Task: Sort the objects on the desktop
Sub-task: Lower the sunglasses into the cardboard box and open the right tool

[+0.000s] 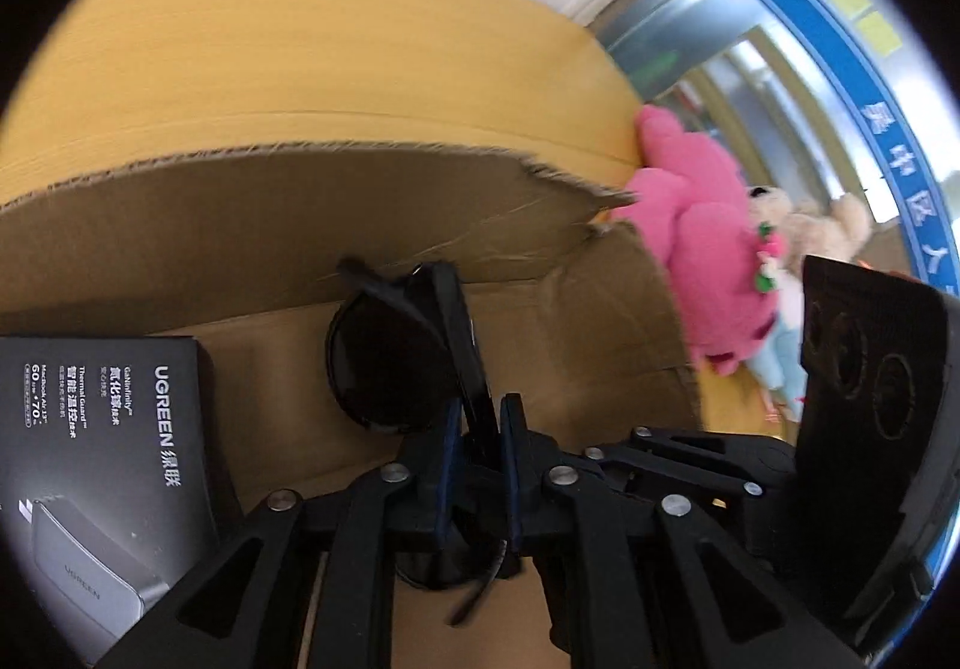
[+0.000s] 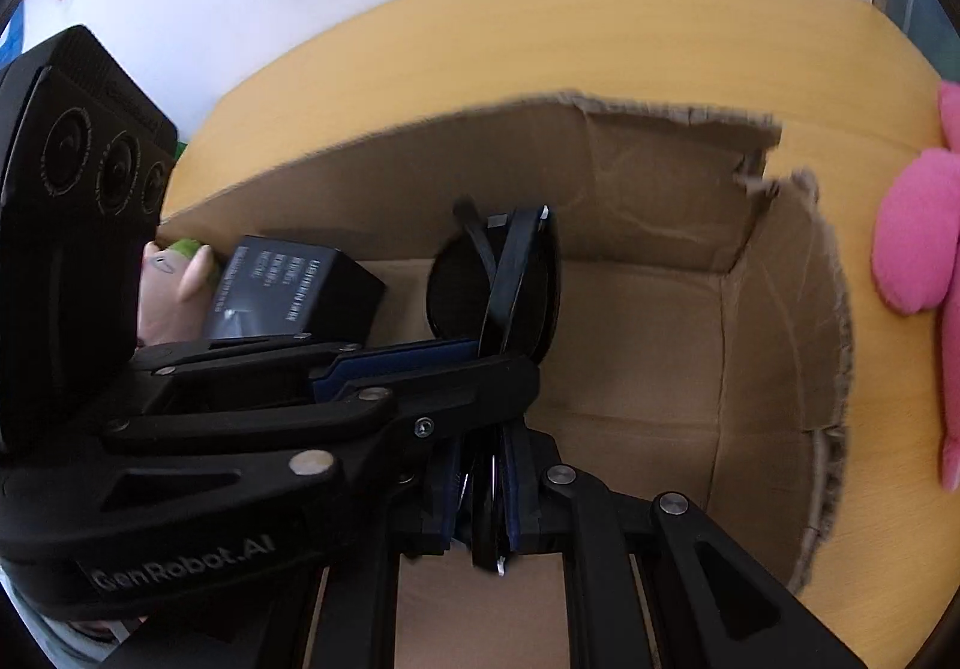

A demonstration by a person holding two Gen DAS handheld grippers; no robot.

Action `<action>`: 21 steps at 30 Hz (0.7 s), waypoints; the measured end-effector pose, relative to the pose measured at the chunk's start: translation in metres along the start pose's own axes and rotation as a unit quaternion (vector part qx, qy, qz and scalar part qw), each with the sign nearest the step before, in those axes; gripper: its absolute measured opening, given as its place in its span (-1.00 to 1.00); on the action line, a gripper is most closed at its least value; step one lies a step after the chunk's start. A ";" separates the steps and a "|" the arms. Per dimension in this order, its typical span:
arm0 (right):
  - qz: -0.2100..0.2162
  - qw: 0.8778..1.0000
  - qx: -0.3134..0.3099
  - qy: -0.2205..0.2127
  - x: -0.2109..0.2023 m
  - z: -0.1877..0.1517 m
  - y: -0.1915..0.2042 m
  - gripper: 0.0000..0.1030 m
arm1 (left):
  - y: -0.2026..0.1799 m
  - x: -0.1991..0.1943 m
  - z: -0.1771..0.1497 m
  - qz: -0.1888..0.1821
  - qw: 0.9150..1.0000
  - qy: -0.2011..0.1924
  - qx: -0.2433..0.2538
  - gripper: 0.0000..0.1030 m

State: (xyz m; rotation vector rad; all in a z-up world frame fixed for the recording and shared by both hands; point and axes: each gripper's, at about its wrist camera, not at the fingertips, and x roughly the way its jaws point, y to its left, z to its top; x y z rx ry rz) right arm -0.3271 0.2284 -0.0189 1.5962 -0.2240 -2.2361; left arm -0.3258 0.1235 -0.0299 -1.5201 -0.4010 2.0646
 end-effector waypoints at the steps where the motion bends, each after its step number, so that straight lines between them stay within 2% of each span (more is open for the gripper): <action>1: -0.001 1.000 0.000 0.000 0.003 0.000 0.000 -0.80 | 0.000 0.000 0.000 0.005 1.000 0.000 -0.002 -0.61; 4: -0.006 1.000 0.010 -0.013 0.003 0.001 -0.003 -0.71 | -0.004 -0.012 -0.001 0.029 0.999 -0.017 0.010 -0.37; 5: -0.004 1.000 0.018 -0.017 0.001 0.001 -0.005 -0.70 | -0.006 -0.017 -0.001 0.034 0.999 -0.024 0.017 -0.36; 6: 0.003 1.000 0.022 -0.022 -0.002 0.001 -0.005 -0.57 | -0.008 -0.027 -0.003 0.039 0.998 -0.033 0.023 -0.36; 7: 0.010 0.999 0.023 -0.028 -0.007 -0.001 -0.002 -0.28 | -0.010 -0.037 -0.005 0.042 0.998 -0.041 0.029 -0.36; 9: 0.005 0.999 0.014 -0.043 -0.020 -0.005 0.005 0.09 | -0.019 -0.065 -0.014 0.052 0.995 -0.070 0.051 -0.36; 12: -0.002 0.997 -0.008 -0.076 -0.049 -0.018 0.018 0.28 | -0.032 -0.107 -0.032 0.065 0.988 -0.118 0.077 -0.33; 14: -0.004 0.995 -0.020 -0.103 -0.075 -0.037 0.025 0.36 | -0.039 -0.142 -0.054 0.072 0.980 -0.159 0.090 -0.07; 16: -0.034 0.990 -0.040 -0.130 -0.097 -0.056 0.036 0.48 | -0.049 -0.179 -0.085 0.096 0.966 -0.216 0.102 0.24; 17: -0.079 0.983 -0.069 -0.153 -0.118 -0.075 0.046 0.55 | -0.054 -0.193 -0.100 0.111 0.958 -0.239 0.109 0.28; 18: -0.099 0.977 -0.089 -0.168 -0.134 -0.087 0.049 0.72 | -0.061 -0.205 -0.116 0.126 0.951 -0.258 0.117 0.36; 19: -0.111 0.971 -0.107 -0.182 -0.144 -0.103 0.060 0.84 | -0.067 -0.213 -0.129 0.140 0.944 -0.273 0.124 0.44; 20: -0.118 0.964 -0.122 -0.203 -0.158 -0.126 0.073 0.88 | -0.072 -0.221 -0.143 0.157 0.936 -0.289 0.129 0.46; 21: -0.118 0.961 -0.128 -0.213 -0.167 -0.138 0.080 0.89 | -0.078 -0.231 -0.165 0.190 0.921 -0.311 0.137 0.46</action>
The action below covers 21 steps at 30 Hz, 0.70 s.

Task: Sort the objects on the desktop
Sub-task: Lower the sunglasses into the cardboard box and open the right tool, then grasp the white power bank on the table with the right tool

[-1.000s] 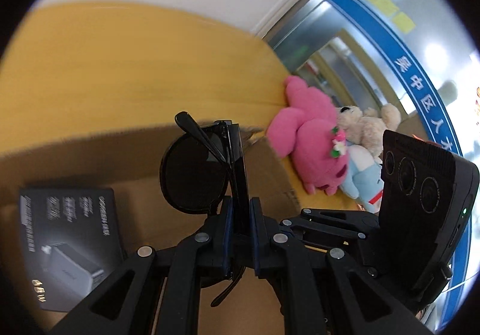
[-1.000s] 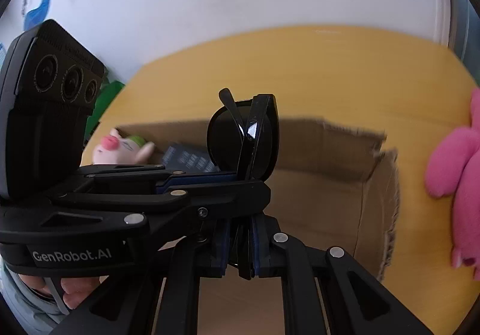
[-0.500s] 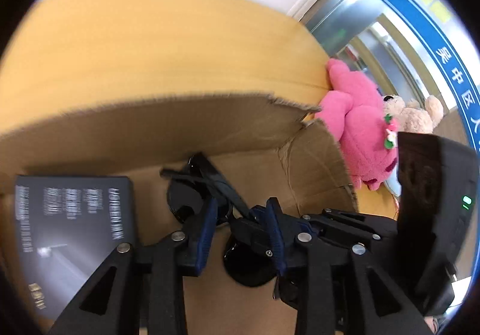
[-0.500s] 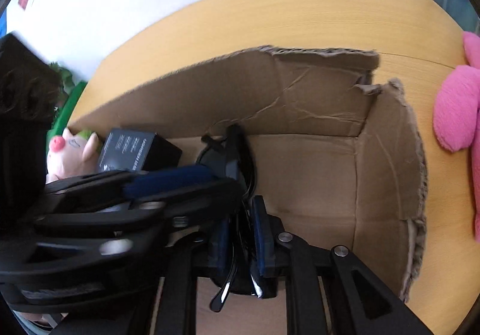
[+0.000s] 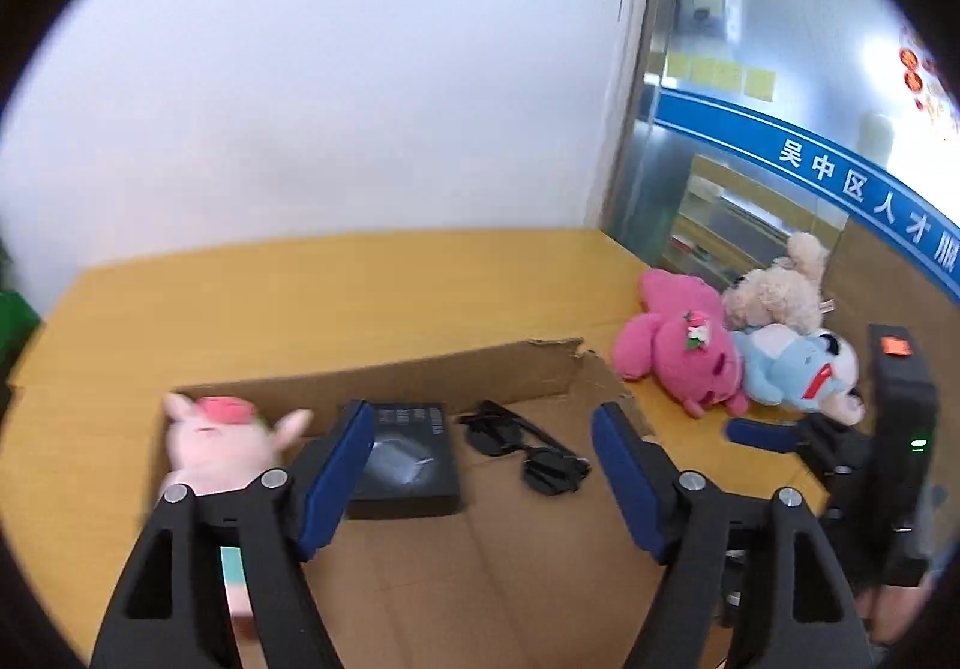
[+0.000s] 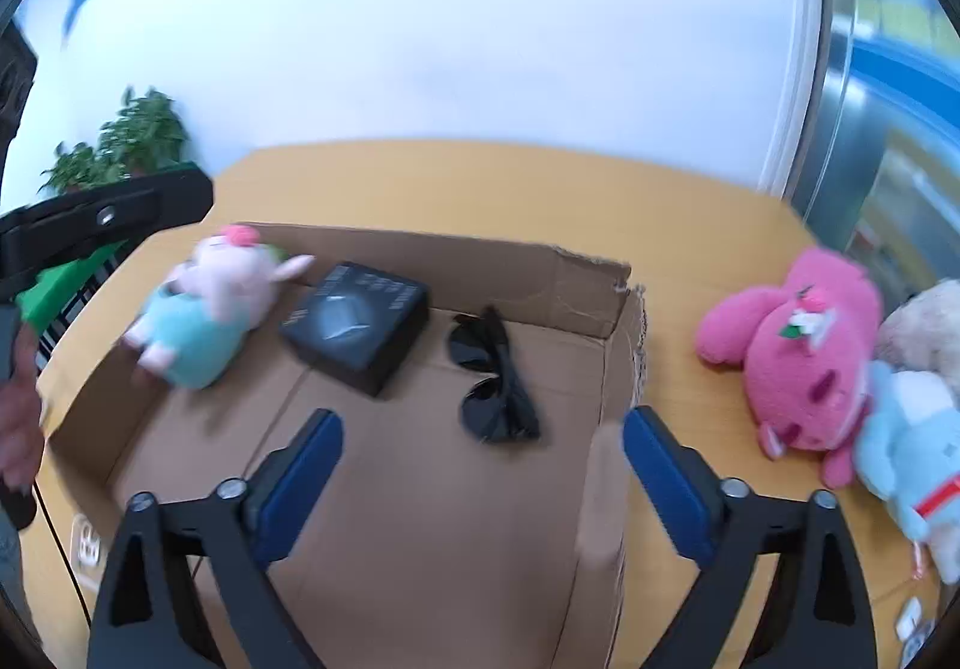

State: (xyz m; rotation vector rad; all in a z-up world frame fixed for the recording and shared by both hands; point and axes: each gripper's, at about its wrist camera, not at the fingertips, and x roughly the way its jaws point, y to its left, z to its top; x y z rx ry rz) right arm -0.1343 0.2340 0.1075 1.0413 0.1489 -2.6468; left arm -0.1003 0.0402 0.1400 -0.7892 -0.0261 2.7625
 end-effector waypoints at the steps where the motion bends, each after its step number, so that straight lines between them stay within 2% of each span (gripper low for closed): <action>1: 0.002 1.000 -0.003 -0.009 -0.010 -0.009 0.007 0.90 | -0.005 -0.016 -0.008 0.027 0.999 -0.016 0.012 0.50; 3: 0.004 1.000 0.004 -0.027 -0.039 -0.027 0.023 0.93 | -0.015 -0.042 -0.022 0.057 0.997 -0.034 0.024 0.53; 7: -0.010 0.999 0.016 -0.039 -0.062 -0.052 0.050 0.98 | -0.022 -0.077 -0.046 0.058 0.997 -0.041 0.008 0.53; 12: -0.024 0.999 -0.003 -0.037 -0.077 -0.075 0.066 0.98 | -0.029 -0.109 -0.065 0.054 0.998 -0.040 0.004 0.53; 21: -0.015 0.999 -0.005 -0.041 -0.103 -0.100 0.085 0.99 | -0.033 -0.125 -0.086 0.050 0.998 -0.023 -0.012 0.53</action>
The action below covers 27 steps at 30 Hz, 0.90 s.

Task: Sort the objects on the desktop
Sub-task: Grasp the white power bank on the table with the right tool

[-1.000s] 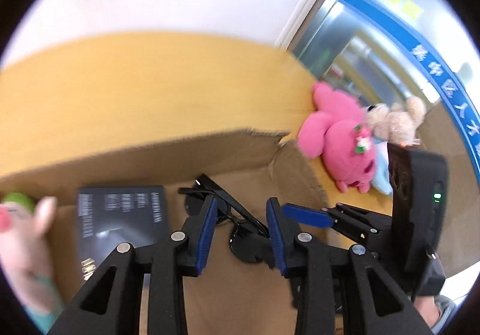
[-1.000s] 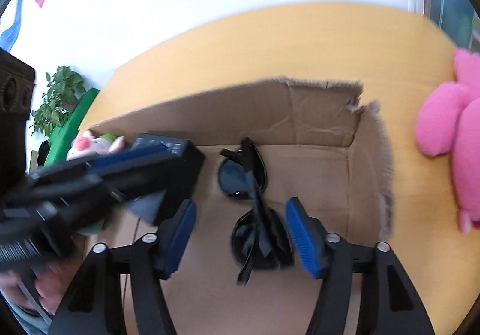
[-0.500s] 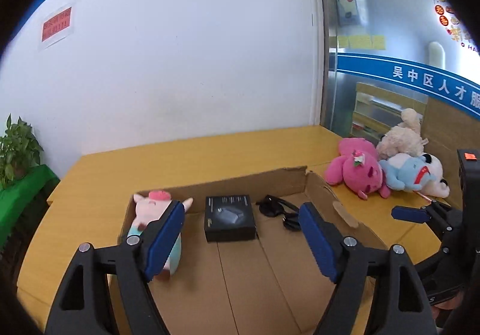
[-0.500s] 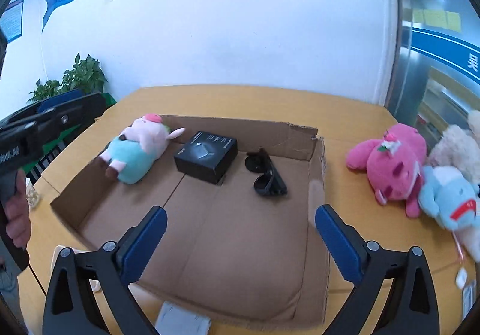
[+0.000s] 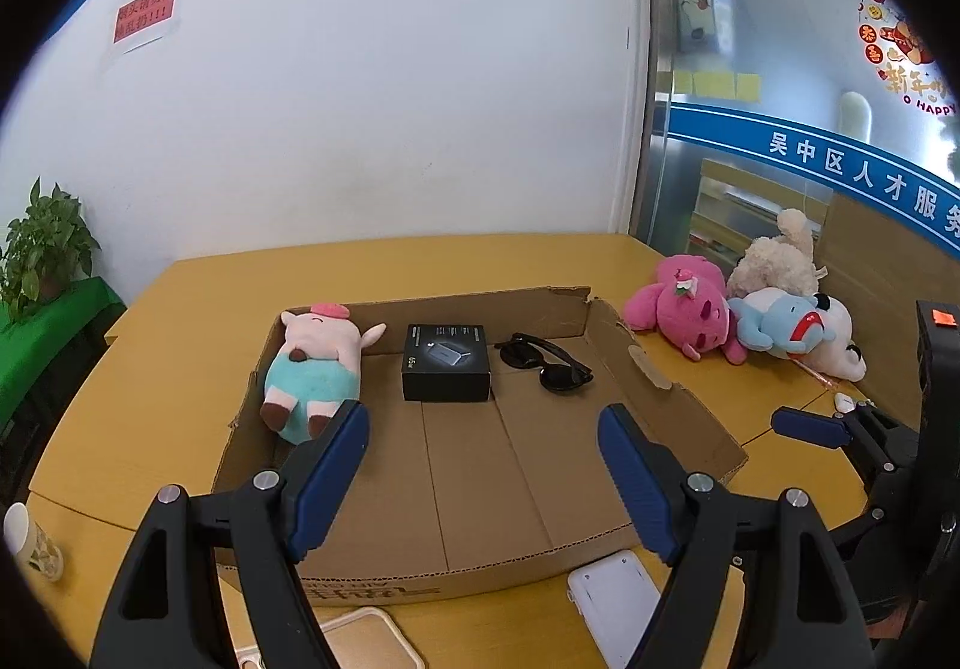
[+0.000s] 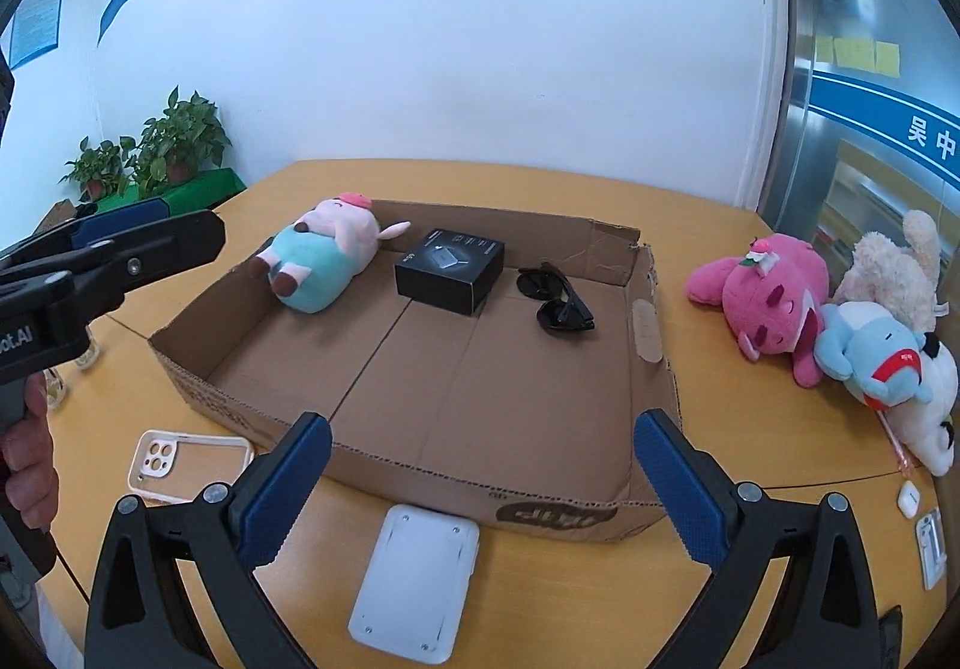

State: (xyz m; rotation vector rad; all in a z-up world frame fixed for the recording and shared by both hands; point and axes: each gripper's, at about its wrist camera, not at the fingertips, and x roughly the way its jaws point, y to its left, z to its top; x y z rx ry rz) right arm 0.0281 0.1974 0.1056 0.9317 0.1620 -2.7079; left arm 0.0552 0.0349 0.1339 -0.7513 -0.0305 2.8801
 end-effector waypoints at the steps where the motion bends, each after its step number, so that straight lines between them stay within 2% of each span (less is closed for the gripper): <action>1: -0.001 1.000 0.001 0.000 -0.002 -0.001 0.001 0.99 | 0.001 -0.001 -0.002 -0.001 1.000 0.001 -0.003 0.53; 10: 0.008 1.000 -0.004 0.011 0.000 -0.012 0.007 0.99 | 0.006 0.000 -0.016 -0.002 1.000 0.013 -0.011 0.53; 15: 0.029 0.999 0.004 0.045 0.016 -0.028 0.010 0.99 | 0.008 0.011 -0.027 -0.012 0.999 0.035 -0.017 0.53; 17: 0.053 0.996 0.009 0.072 0.029 -0.044 0.013 0.99 | 0.011 0.017 -0.037 -0.023 0.998 0.053 -0.029 0.53; 24: 0.070 0.984 0.013 0.164 0.078 -0.106 0.022 0.98 | 0.019 0.047 -0.088 -0.065 0.985 0.139 -0.083 0.53; 27: 0.075 0.981 0.016 0.179 0.090 -0.119 0.021 0.75 | 0.018 0.057 -0.103 -0.082 0.979 0.161 -0.095 0.53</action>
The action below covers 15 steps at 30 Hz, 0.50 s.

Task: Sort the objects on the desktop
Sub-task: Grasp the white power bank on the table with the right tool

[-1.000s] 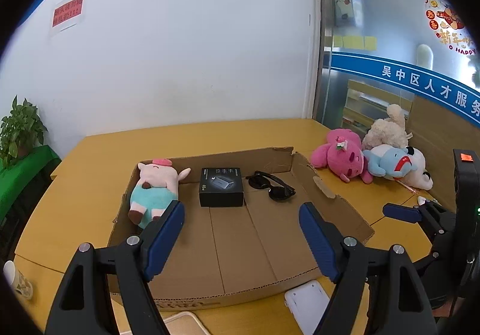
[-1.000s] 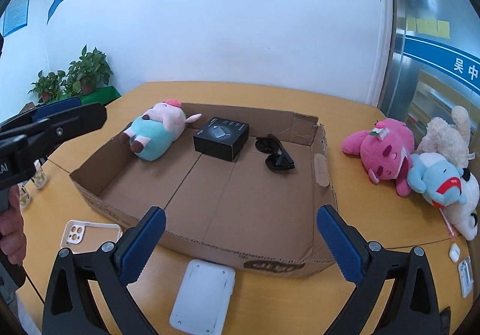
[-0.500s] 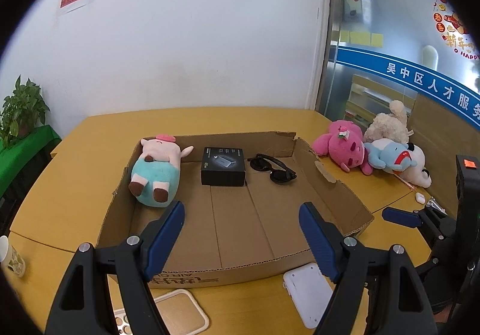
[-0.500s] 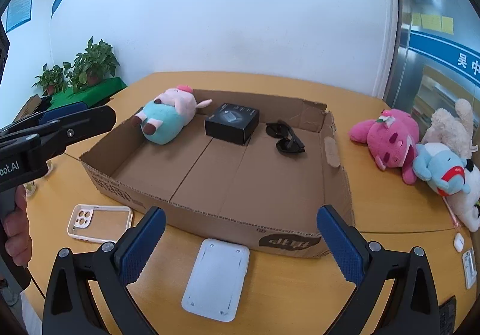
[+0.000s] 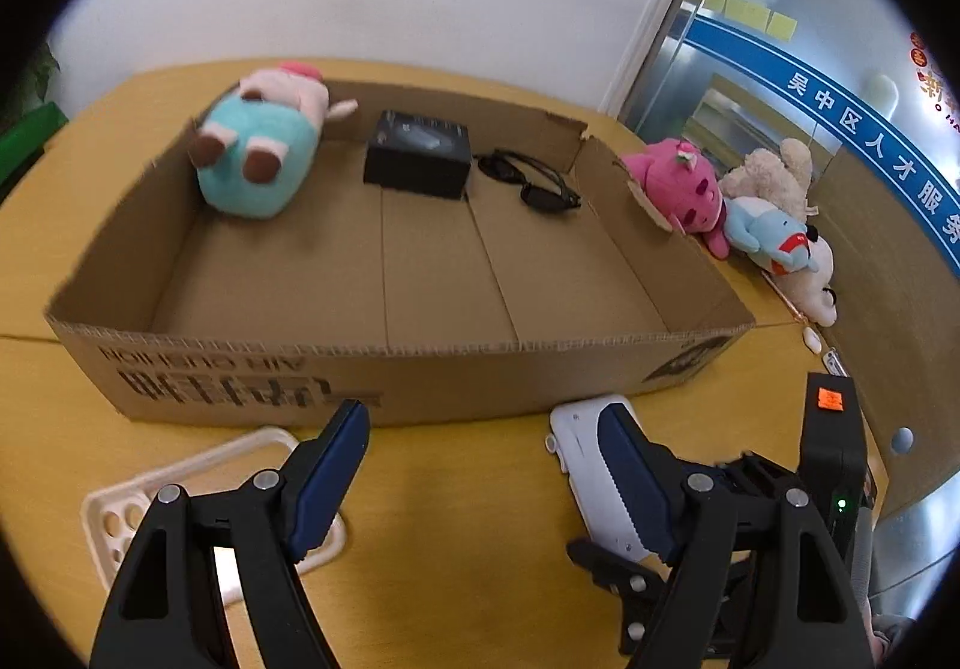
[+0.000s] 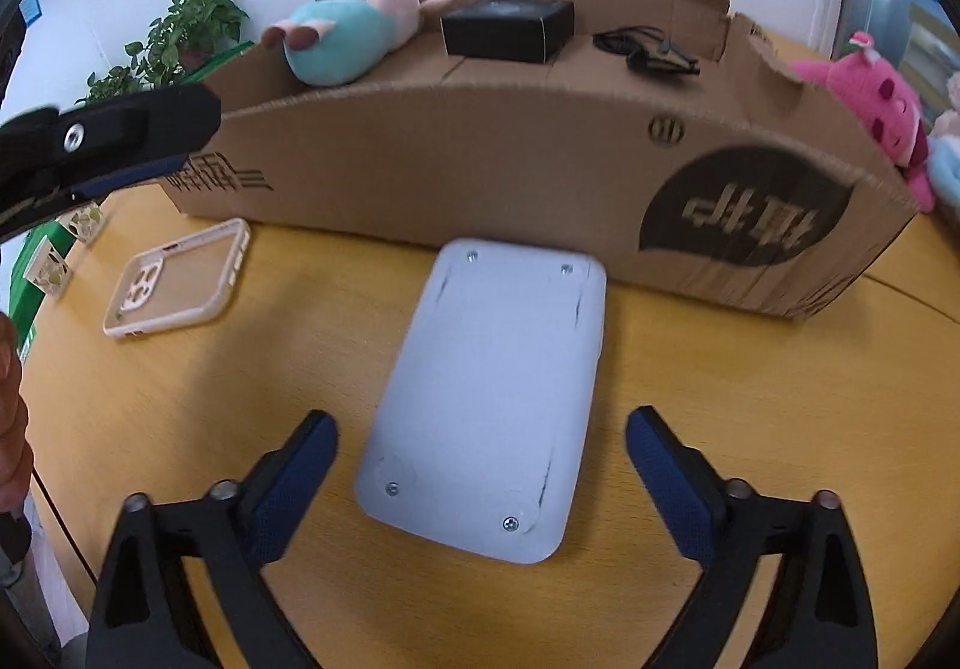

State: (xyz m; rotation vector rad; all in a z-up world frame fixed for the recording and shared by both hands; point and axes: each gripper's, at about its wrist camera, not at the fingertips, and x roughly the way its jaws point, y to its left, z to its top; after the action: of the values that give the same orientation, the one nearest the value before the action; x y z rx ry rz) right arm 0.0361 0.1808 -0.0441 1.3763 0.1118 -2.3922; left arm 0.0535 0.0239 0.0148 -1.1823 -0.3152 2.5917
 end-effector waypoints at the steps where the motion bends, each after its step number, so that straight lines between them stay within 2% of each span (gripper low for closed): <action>1: -0.011 1.000 -0.012 -0.009 0.000 -0.001 0.002 0.65 | 0.000 0.005 -0.003 -0.005 1.000 0.009 -0.001 0.53; 2: -0.011 1.000 -0.021 -0.011 -0.001 -0.001 0.004 0.62 | 0.000 0.009 -0.004 -0.009 1.000 0.016 -0.001 0.52; 3: -0.007 1.000 -0.026 -0.012 -0.002 -0.001 0.005 0.47 | 0.000 0.013 -0.006 -0.013 1.000 0.022 -0.001 0.52; 5: 0.001 1.000 -0.026 -0.015 -0.004 0.000 0.005 0.40 | 0.000 0.020 -0.008 -0.024 0.999 0.035 -0.006 0.52; 11: 0.035 0.999 -0.010 -0.023 -0.010 -0.005 0.015 0.28 | 0.001 0.047 -0.016 -0.089 0.991 0.087 -0.045 0.50; 14: 0.054 0.998 -0.016 -0.023 -0.006 -0.002 0.027 0.27 | -0.001 0.056 -0.020 -0.079 0.991 0.101 -0.042 0.49; 15: 0.057 0.998 -0.018 -0.023 -0.006 -0.002 0.030 0.27 | 0.000 0.059 -0.022 -0.076 0.991 0.107 -0.041 0.35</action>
State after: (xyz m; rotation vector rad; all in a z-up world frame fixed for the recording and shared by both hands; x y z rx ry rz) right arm 0.0515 0.1556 -0.0369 1.2742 0.0625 -2.3142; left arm 0.0333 0.0449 -0.0403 -1.3924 -0.4500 2.3179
